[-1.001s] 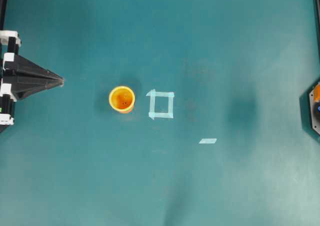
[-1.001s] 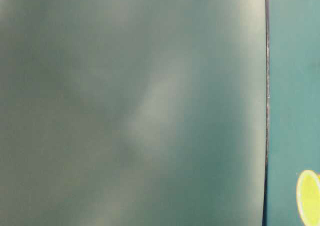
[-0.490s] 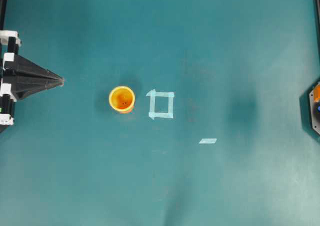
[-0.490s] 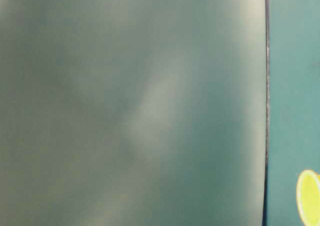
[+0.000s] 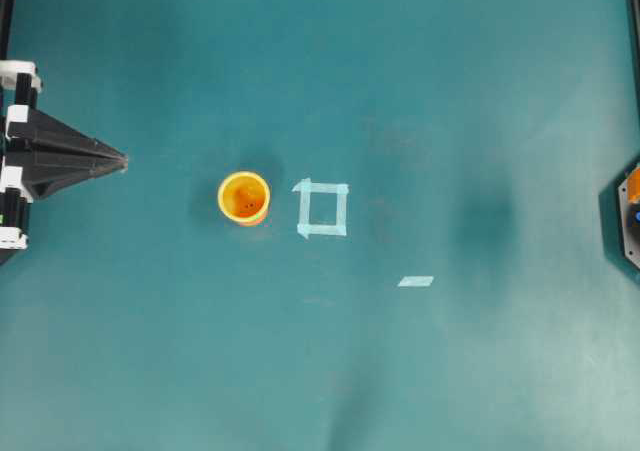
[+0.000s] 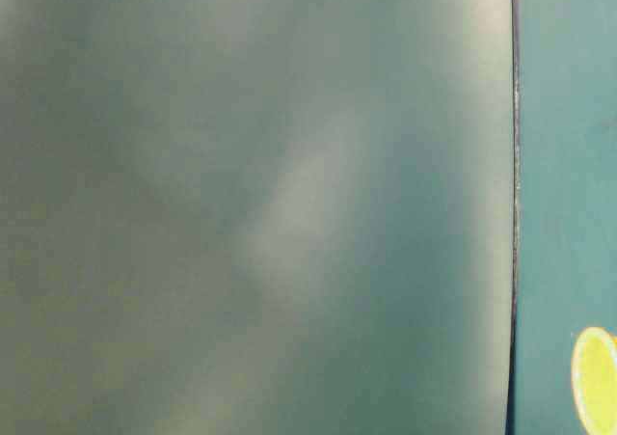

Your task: Move the block to the right with right arm.

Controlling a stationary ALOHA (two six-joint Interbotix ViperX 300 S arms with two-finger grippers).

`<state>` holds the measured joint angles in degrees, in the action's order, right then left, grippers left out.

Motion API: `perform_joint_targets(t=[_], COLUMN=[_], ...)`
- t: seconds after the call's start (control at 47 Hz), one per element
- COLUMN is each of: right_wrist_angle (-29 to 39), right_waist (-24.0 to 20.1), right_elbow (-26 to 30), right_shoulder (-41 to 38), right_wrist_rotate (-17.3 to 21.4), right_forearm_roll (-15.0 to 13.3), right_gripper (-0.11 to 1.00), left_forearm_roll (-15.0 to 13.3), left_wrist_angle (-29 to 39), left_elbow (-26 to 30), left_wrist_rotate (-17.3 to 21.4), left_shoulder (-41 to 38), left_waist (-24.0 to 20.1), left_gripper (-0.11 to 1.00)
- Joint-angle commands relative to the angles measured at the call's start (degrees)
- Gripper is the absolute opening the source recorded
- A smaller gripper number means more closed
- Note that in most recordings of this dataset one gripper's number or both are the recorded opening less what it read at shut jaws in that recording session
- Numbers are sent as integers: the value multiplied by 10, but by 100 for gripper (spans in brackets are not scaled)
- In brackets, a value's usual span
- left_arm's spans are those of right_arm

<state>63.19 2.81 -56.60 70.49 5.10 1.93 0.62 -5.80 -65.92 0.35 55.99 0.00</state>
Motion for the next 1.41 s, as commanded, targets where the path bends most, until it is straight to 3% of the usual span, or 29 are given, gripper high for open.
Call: perform_joint_targets(t=[0.0,1.384], right_wrist_angle=[-3,13], right_waist=[0,0], right_elbow=[5,-11], right_shoulder=[2,50], right_wrist_rotate=[-2,-3], right_forearm_roll=[0,-1], right_gripper=[41,41], left_forearm_roll=[2,2], left_wrist_angle=[-3,-3], left_elbow=[17,18], left_wrist_rotate=[0,-1], left_shoulder=[-2,-2], left_waist=[0,-1], left_gripper=[0,0])
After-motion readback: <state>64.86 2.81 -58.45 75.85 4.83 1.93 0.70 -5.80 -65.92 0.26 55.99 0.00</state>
